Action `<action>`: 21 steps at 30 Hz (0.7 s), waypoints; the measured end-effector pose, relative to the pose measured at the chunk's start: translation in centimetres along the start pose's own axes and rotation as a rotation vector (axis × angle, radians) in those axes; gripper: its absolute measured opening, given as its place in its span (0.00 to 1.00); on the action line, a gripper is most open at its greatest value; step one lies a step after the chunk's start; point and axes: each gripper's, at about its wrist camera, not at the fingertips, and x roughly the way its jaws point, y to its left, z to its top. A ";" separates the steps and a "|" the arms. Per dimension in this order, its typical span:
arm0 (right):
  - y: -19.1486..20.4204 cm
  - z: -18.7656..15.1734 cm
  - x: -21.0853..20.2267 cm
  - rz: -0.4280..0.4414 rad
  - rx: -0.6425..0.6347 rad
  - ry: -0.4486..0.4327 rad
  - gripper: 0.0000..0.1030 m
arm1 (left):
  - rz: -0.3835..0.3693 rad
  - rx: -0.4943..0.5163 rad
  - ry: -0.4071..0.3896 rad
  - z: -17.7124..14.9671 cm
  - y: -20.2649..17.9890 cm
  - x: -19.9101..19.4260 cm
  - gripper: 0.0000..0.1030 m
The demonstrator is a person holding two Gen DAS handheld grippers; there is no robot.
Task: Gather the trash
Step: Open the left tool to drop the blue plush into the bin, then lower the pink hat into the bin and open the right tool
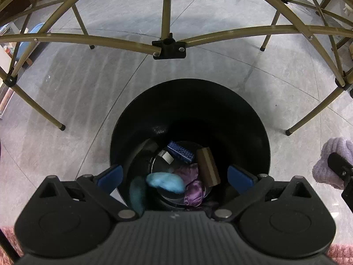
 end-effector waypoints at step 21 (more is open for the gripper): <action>0.3 -0.1 -0.1 0.017 -0.012 0.006 0.27 | 0.005 0.022 -0.023 0.0 1.1 -1.0 1.00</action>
